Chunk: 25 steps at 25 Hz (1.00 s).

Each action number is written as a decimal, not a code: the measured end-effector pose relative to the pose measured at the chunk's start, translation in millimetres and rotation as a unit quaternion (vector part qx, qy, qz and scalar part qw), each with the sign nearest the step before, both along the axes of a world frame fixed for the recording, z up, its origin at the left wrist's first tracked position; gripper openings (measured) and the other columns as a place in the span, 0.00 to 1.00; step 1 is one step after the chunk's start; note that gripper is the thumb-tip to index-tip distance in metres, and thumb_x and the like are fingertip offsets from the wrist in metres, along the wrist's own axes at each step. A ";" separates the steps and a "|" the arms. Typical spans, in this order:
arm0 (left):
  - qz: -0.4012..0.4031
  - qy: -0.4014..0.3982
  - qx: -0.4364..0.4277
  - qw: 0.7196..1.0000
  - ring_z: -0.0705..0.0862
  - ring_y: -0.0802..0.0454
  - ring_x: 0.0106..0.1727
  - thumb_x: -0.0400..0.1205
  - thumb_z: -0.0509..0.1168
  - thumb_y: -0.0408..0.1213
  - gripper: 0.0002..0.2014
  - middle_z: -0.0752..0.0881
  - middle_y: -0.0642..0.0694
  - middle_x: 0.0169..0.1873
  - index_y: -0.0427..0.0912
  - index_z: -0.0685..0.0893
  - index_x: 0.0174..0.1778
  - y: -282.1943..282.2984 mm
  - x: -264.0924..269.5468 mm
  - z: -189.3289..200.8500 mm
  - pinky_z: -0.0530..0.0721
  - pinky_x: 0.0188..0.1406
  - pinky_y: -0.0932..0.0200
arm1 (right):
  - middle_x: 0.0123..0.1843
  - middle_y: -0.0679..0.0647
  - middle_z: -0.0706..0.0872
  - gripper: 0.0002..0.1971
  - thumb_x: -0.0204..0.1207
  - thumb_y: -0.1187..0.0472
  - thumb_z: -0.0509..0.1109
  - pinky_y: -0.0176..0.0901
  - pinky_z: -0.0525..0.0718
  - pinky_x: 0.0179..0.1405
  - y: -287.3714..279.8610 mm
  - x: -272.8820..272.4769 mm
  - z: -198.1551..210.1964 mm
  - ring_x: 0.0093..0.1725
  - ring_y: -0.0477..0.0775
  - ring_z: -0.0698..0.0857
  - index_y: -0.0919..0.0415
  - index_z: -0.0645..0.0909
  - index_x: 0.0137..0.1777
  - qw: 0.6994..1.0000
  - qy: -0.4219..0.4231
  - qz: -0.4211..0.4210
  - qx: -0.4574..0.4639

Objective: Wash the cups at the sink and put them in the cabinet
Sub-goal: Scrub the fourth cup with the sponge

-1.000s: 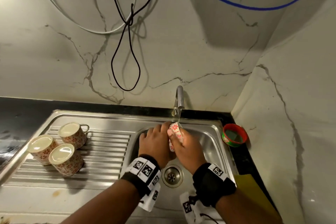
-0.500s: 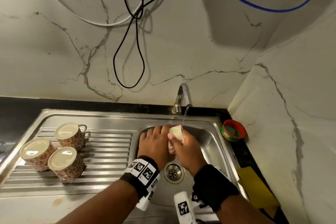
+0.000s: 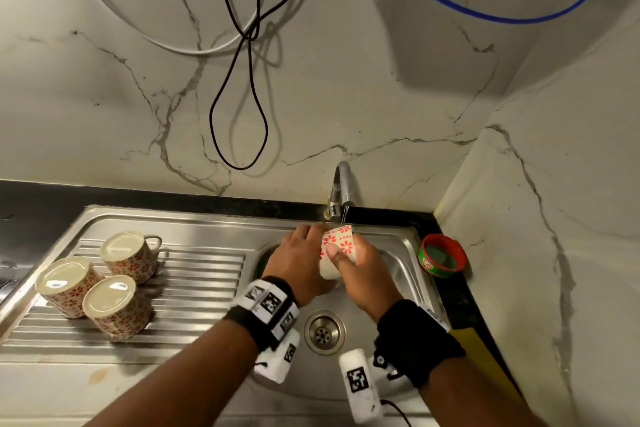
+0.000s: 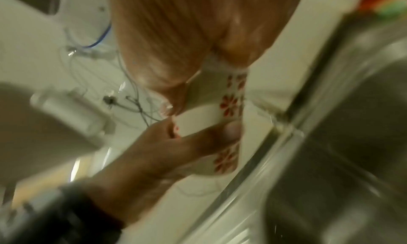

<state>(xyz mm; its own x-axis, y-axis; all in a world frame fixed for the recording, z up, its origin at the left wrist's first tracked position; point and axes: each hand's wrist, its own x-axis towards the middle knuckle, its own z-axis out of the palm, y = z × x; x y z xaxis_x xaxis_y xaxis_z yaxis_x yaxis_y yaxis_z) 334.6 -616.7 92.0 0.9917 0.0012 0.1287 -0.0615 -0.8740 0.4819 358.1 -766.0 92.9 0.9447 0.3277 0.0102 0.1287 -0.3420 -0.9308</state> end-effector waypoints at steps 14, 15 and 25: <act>-0.010 0.089 -0.043 0.995 0.87 0.53 0.56 0.62 0.82 0.54 0.41 0.84 0.57 0.51 0.52 0.73 0.70 -24.1 16.2 13.3 0.84 0.51 0.66 | 0.73 0.56 0.82 0.33 0.81 0.63 0.73 0.13 0.74 0.51 -49.5 21.1 7.4 0.71 0.53 0.81 0.59 0.64 0.84 0.976 -0.062 0.159 -0.134; 0.040 0.068 -0.028 0.996 0.85 0.51 0.58 0.63 0.81 0.55 0.41 0.84 0.55 0.54 0.52 0.72 0.70 -29.6 15.7 9.3 0.86 0.55 0.59 | 0.70 0.55 0.84 0.31 0.81 0.62 0.73 0.14 0.75 0.48 -47.2 21.8 10.3 0.68 0.52 0.83 0.60 0.68 0.82 0.979 -0.063 0.148 -0.124; -0.043 0.118 -0.012 0.992 0.87 0.50 0.58 0.59 0.78 0.61 0.41 0.86 0.55 0.55 0.54 0.73 0.67 -12.8 33.1 11.8 0.86 0.58 0.54 | 0.58 0.44 0.85 0.20 0.80 0.59 0.75 0.21 0.81 0.52 -39.3 23.8 23.5 0.55 0.42 0.85 0.59 0.80 0.71 0.983 -0.060 0.131 -0.117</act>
<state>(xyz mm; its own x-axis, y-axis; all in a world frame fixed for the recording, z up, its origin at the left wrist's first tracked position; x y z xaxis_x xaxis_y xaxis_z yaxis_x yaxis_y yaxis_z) 367.6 -629.5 103.9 0.9906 -0.0853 -0.1069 -0.0187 -0.8585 0.5125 381.9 -805.4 116.4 0.8237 0.5669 0.0123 0.3458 -0.4851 -0.8032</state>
